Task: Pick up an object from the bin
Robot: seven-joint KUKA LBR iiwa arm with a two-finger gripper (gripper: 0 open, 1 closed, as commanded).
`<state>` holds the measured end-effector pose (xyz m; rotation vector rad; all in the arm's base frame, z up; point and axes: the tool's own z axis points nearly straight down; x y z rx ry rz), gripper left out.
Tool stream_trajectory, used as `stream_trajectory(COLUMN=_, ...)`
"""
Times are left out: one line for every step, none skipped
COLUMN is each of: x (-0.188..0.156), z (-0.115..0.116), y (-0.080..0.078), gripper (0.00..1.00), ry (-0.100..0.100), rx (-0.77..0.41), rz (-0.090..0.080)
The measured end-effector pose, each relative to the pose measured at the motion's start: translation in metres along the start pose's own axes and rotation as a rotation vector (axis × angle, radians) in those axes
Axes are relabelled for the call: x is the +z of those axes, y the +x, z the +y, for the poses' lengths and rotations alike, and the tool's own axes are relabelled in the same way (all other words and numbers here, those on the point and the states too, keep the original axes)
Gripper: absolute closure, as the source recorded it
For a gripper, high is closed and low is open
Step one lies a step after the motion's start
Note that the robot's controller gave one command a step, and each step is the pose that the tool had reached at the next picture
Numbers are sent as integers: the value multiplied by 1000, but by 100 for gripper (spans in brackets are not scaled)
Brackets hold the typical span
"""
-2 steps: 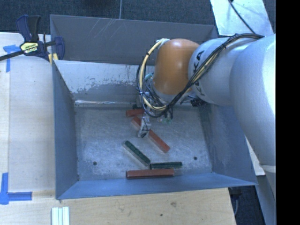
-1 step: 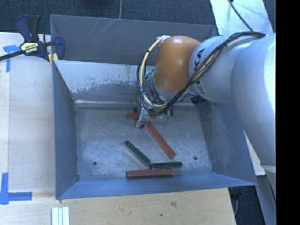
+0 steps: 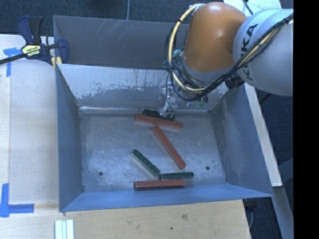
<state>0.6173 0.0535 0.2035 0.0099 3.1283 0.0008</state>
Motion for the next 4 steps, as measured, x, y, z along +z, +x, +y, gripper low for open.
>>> stream_trajectory(x=6, z=0, y=2, gripper=0, ry=0, rx=1, rz=9)
stream_trajectory(x=136, z=-17, y=2, gripper=0, ry=0, rx=87, rz=10)
stream_trajectory(x=133, z=-17, y=2, gripper=100, ry=0, rx=88, rz=8)
stream_trajectory(x=-24, z=-33, y=9, gripper=100, ry=1, rx=34, rz=1)
